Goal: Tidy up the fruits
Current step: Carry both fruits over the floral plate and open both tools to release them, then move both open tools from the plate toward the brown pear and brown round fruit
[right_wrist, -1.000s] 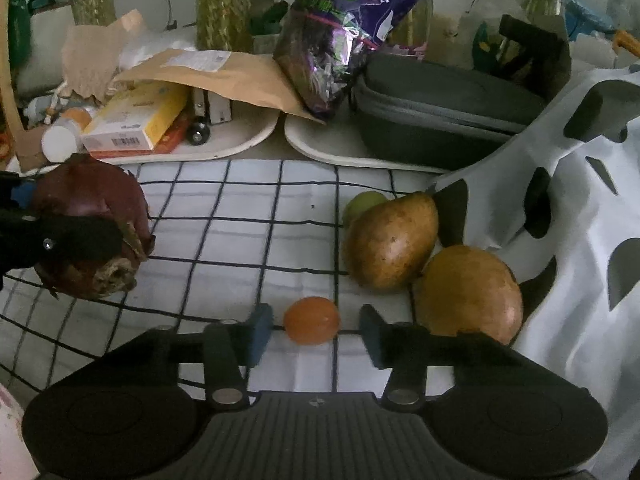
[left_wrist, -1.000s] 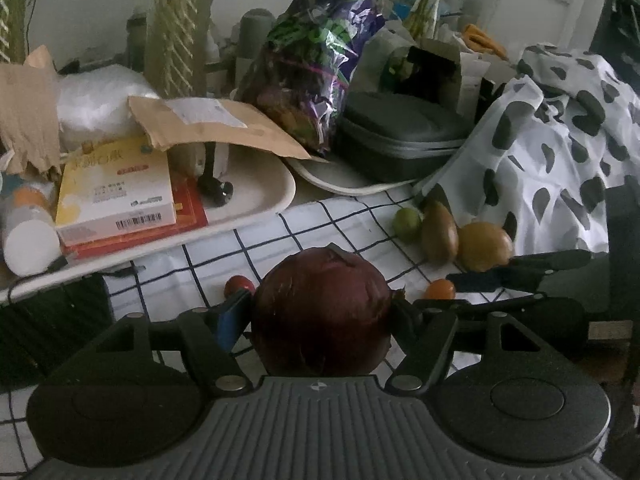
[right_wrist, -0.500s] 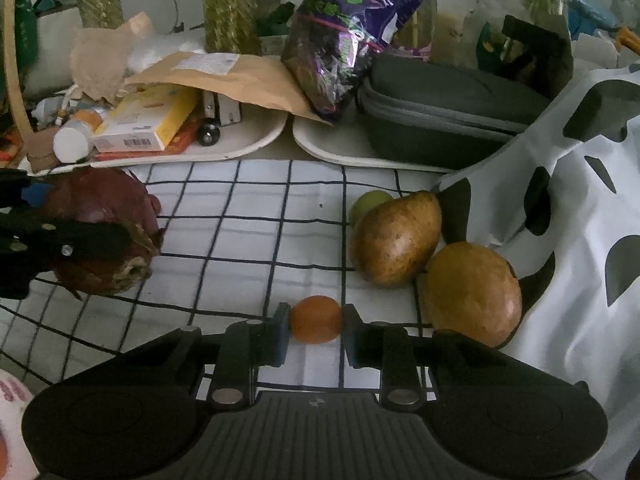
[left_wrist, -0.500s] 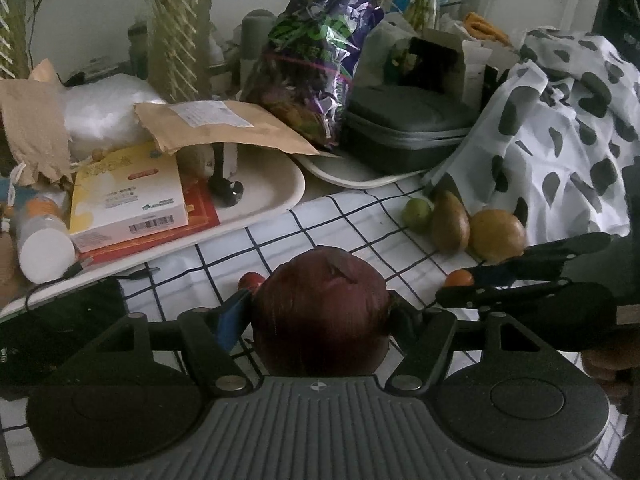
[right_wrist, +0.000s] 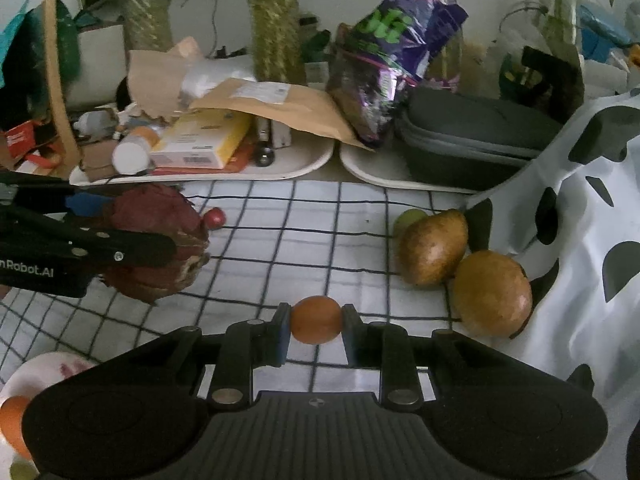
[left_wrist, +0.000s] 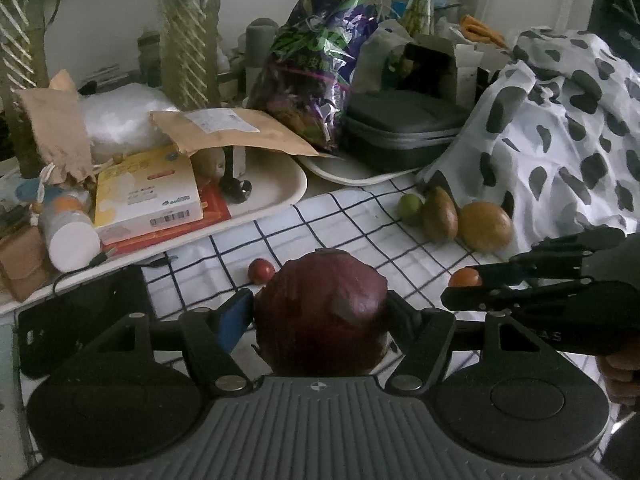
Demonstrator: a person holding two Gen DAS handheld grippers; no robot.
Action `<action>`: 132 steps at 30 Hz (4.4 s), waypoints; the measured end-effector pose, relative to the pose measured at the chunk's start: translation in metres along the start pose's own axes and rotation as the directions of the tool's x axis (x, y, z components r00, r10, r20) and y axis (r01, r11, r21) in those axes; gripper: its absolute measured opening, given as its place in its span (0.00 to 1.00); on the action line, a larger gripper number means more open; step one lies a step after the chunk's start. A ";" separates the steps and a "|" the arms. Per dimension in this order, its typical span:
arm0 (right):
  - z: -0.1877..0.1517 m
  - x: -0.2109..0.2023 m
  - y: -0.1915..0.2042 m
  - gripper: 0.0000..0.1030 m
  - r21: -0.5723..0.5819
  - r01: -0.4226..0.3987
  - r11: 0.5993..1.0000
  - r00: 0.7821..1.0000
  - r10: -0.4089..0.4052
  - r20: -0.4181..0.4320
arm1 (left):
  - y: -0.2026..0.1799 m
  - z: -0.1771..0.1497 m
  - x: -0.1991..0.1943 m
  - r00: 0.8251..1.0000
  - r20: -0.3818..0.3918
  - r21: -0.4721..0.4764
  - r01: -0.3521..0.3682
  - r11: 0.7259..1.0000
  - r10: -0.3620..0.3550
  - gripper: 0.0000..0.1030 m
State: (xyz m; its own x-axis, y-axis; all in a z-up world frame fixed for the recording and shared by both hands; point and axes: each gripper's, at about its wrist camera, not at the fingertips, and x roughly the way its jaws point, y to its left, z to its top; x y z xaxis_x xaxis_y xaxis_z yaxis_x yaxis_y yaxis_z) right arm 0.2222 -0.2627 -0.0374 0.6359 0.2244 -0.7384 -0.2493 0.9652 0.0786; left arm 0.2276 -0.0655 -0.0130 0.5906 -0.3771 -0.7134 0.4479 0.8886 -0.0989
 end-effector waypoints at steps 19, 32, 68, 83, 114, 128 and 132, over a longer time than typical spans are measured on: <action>-0.025 -0.041 0.024 0.27 -0.004 -0.033 0.999 0.999 0.033 0.014 | -0.023 -0.037 -0.055 0.999 0.002 0.000 0.049 0.999 -0.049 0.65; -0.041 -0.066 0.042 0.27 -0.001 -0.063 0.998 0.998 0.063 0.022 | -0.046 -0.075 -0.062 0.993 -0.107 0.030 0.049 0.998 -0.046 0.66; -0.093 -0.090 0.095 0.28 -0.096 -0.103 0.990 0.989 0.091 -0.119 | -0.054 -0.116 -0.130 0.999 -0.029 0.016 -0.032 0.999 0.033 0.75; -0.107 -0.113 0.103 1.00 -0.127 -0.002 0.992 0.999 -0.003 -0.037 | -0.050 -0.142 -0.154 0.996 -0.018 -0.065 -0.090 0.994 0.089 0.75; -0.113 -0.130 0.077 1.00 0.009 0.052 0.999 0.998 -0.052 -0.037 | -0.084 -0.152 -0.179 0.984 -0.020 0.024 -0.176 0.984 0.176 0.75; -0.108 -0.119 0.059 1.00 0.073 0.144 0.987 0.990 -0.144 -0.002 | -0.070 -0.131 -0.167 0.988 0.085 0.022 -0.134 0.991 0.132 0.75; -0.103 -0.116 0.054 1.00 0.082 0.171 0.982 0.985 -0.173 0.020 | -0.062 -0.124 -0.154 0.988 0.086 0.020 -0.127 0.992 0.125 0.75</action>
State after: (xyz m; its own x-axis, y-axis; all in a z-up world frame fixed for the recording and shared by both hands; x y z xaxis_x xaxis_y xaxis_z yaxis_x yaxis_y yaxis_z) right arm 0.0598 -0.2503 -0.0164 0.6838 0.0561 -0.7275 -0.0756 0.9971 0.0058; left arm 0.0259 -0.0305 0.0171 0.6976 -0.2840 -0.6577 0.3822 0.9240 0.0064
